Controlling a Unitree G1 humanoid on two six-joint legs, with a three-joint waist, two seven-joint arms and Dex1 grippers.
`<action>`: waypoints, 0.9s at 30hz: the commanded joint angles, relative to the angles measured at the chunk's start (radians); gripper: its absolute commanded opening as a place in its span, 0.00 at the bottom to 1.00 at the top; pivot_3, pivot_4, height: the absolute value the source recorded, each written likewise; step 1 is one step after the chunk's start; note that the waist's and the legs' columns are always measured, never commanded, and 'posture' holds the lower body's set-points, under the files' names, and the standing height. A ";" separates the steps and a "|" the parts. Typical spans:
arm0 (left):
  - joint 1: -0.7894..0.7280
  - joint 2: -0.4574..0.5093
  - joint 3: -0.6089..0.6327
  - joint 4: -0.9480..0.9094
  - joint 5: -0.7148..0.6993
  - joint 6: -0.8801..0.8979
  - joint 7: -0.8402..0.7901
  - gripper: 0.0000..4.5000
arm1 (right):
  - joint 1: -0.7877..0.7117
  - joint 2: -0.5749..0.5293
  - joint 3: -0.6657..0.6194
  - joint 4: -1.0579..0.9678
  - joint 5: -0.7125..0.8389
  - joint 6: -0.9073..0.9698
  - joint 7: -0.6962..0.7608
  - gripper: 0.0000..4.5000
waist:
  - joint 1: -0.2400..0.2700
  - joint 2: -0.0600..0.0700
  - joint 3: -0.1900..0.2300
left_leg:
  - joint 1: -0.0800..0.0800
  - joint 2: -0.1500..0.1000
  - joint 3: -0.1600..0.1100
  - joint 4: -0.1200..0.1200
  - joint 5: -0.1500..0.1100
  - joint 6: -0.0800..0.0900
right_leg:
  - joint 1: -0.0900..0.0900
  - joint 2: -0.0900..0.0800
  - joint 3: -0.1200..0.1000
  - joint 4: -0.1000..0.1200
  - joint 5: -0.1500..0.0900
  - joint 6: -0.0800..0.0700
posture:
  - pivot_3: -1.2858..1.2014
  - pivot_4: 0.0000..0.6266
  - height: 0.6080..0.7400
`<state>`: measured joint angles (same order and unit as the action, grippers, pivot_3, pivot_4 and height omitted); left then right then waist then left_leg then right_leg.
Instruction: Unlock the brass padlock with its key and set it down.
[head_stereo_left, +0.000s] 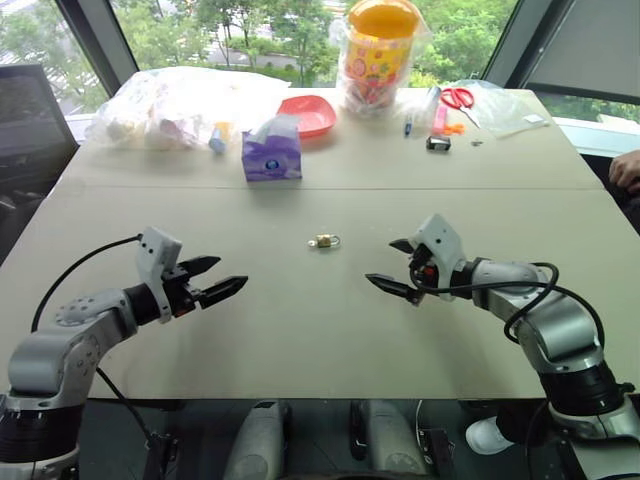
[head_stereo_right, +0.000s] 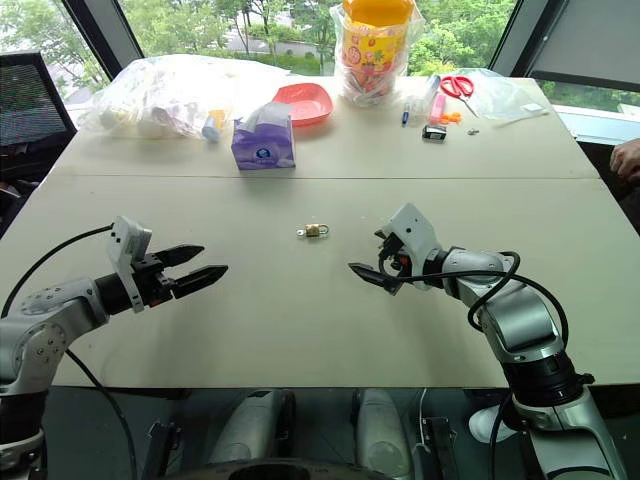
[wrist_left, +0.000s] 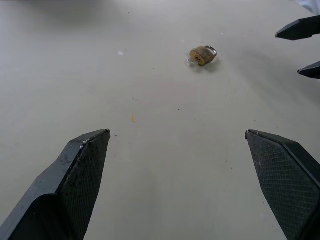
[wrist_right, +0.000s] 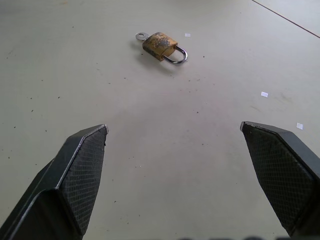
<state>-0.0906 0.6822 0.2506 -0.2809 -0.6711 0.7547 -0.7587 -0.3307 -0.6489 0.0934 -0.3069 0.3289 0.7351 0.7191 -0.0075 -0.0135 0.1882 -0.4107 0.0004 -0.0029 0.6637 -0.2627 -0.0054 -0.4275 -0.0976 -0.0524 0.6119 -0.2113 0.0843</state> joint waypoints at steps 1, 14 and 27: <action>-0.007 0.001 0.013 -0.015 0.003 -0.030 -0.003 1.00 | -0.009 -0.001 -0.007 -0.037 0.000 -0.010 -0.001 0.99 | 0.000 0.000 0.000 | 0.000 0.000 0.000 0.000 0.000 0.000 | 0.000 0.000 0.000 0.000 0.000 0.000 | 0.52 0.24 1.00; -0.046 0.005 -0.004 0.009 0.006 -0.023 -0.029 1.00 | -0.026 -0.003 -0.008 -0.019 -0.008 -0.016 -0.003 0.99 | 0.000 0.000 0.000 | 0.000 0.000 0.000 0.000 0.000 0.000 | 0.000 0.000 0.000 0.000 0.000 0.000 | 0.52 0.24 1.00; -0.234 0.244 -0.128 0.163 0.083 -0.077 -0.337 1.00 | -0.481 0.050 0.235 0.450 -0.148 -0.133 0.239 0.99 | -0.010 0.001 0.001 | 0.000 -0.001 0.001 -0.001 0.000 0.000 | -0.002 0.003 0.000 0.001 0.000 -0.001 | 0.52 0.24 1.00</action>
<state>-0.3059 0.9090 0.1307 -0.1241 -0.5852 0.6876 -1.0563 -0.7805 -0.6153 0.2997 0.0840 0.2057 0.6606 0.9137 -0.0179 -0.0129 0.1888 -0.4105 -0.0002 -0.0023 0.6628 -0.2626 -0.0053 -0.4294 -0.0950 -0.0526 0.6134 -0.2119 0.0826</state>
